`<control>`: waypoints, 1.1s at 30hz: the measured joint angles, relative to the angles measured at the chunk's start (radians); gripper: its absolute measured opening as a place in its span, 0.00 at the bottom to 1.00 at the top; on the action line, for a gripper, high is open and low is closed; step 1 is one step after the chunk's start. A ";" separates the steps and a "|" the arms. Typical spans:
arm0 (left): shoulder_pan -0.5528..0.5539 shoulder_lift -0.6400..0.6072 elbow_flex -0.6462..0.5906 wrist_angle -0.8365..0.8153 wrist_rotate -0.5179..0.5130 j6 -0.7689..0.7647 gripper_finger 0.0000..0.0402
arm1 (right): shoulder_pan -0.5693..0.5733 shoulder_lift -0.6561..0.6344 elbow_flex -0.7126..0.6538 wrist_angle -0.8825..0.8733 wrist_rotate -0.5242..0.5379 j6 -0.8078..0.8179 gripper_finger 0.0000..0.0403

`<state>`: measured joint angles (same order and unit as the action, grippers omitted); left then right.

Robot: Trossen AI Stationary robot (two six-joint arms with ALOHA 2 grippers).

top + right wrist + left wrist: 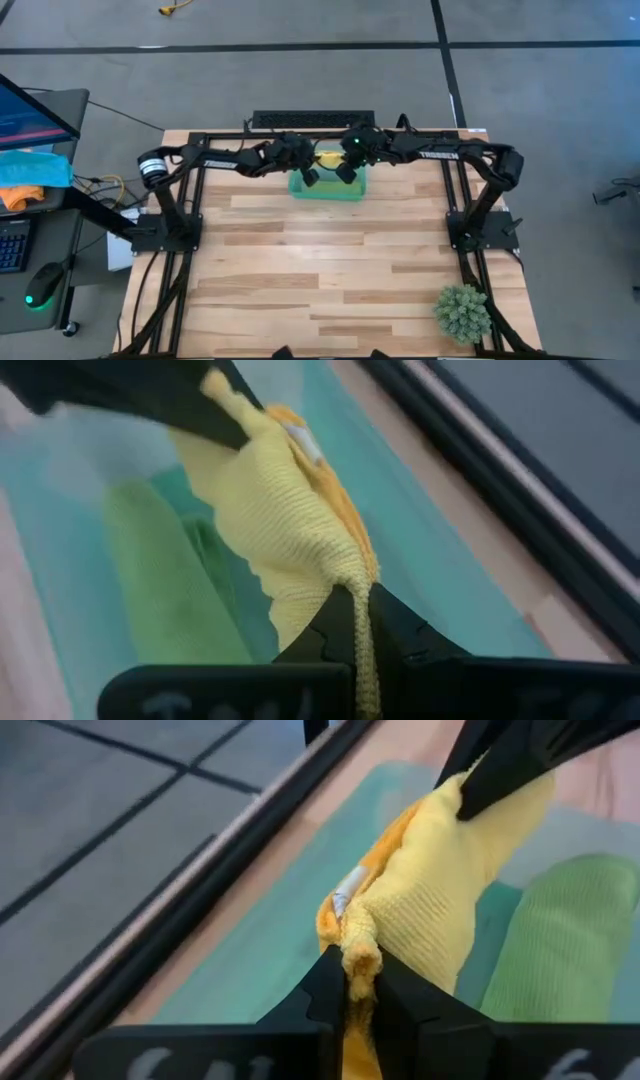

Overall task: Roll microfiber towels into tight, uniform cylinder then place into a basket
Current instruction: Put the rolled yellow microfiber towel into the green bin

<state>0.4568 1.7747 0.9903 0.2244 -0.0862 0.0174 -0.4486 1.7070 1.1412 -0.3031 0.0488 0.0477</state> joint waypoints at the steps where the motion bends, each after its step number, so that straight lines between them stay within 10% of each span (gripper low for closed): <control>1: 0.000 0.012 0.015 -0.022 0.001 0.000 0.04 | -0.007 0.003 -0.001 -0.011 -0.006 -0.003 0.05; 19: 0.000 0.093 0.052 -0.095 -0.019 0.027 0.07 | -0.025 0.109 0.002 -0.025 -0.011 -0.057 0.05; 33: 0.005 0.073 0.104 -0.210 -0.041 0.110 0.36 | -0.032 0.108 -0.002 -0.045 0.000 -0.075 0.06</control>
<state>0.4619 1.8473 1.0942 0.0146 -0.1273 0.1272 -0.4808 1.8145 1.1397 -0.3479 0.0492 -0.0269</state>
